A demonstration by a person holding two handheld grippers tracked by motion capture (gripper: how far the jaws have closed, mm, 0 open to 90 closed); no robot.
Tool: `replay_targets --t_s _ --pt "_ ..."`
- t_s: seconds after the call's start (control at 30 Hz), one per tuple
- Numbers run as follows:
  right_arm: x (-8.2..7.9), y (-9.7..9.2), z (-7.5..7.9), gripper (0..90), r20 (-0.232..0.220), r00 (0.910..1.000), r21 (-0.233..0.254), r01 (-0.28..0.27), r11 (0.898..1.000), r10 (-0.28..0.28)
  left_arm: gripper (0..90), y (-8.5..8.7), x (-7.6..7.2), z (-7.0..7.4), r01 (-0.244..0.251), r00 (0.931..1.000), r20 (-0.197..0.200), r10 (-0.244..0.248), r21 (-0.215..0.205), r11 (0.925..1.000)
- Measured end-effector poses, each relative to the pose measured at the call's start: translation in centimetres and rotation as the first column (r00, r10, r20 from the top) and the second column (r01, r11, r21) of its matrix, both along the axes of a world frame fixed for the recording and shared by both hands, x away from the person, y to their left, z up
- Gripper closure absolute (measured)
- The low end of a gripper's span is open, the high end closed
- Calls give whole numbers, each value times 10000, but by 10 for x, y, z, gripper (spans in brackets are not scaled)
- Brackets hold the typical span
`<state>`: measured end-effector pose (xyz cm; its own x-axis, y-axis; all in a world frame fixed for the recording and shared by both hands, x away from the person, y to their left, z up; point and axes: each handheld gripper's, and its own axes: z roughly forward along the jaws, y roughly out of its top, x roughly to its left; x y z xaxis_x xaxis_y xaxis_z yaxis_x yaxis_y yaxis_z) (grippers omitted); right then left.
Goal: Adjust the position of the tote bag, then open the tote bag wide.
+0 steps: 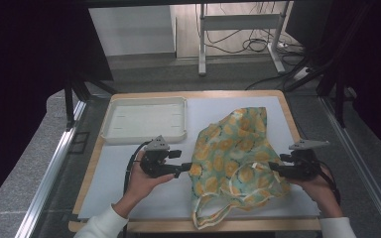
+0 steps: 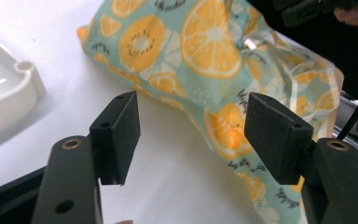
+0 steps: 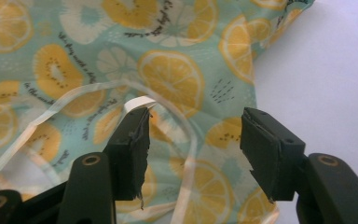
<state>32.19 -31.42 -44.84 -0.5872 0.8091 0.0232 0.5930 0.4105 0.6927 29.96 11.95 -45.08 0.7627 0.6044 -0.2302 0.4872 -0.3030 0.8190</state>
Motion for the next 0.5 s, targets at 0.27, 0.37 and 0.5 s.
replay_targets --t_s 0.27,0.37,0.5 --pt "-6 0 3 400 -36 9999 -355 -110 9993 109 359 -12 -16 12 564 9980 288 -569 200 9982" --pt "-6 -5 0 396 -207 9998 -417 63 9991 -72 362 -23 -21 13 743 9965 358 -756 349 9966" --pt "-7 -10 -6 383 -459 9987 -653 170 9977 -201 362 -46 -25 16 1291 9908 305 -1315 721 9890"
